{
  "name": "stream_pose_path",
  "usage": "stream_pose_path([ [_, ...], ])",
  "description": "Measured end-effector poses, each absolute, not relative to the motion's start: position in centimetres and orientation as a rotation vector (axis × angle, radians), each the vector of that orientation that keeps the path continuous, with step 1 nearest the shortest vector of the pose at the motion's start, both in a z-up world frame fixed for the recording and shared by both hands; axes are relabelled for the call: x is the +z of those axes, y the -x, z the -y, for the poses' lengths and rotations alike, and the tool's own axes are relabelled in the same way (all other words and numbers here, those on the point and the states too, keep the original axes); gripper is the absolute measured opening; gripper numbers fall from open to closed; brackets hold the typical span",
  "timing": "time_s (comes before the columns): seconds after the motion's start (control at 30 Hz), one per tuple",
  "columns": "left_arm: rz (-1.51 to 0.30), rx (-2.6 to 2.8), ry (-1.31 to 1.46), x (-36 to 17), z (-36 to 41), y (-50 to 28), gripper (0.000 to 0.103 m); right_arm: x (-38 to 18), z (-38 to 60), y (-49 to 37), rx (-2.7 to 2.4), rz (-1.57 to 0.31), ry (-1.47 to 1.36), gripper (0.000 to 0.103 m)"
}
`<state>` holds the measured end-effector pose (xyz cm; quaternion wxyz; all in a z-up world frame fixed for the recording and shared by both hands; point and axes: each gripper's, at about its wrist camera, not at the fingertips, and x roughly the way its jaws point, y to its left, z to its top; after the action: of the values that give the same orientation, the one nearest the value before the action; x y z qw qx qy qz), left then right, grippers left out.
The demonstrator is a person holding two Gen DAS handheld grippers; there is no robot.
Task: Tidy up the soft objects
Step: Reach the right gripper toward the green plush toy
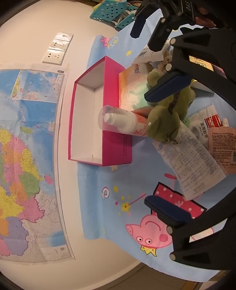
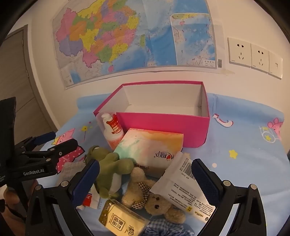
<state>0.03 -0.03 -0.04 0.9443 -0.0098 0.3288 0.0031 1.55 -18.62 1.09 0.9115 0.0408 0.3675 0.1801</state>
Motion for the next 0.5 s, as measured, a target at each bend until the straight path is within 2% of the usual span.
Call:
stream_pose_path([
  [0.5, -0.683, 0.007, 0.021, -0.15, 0.63, -0.76, 0.103, 0.49, 18.44, -1.39, 0.391, -0.742, -0.037, 0.103],
])
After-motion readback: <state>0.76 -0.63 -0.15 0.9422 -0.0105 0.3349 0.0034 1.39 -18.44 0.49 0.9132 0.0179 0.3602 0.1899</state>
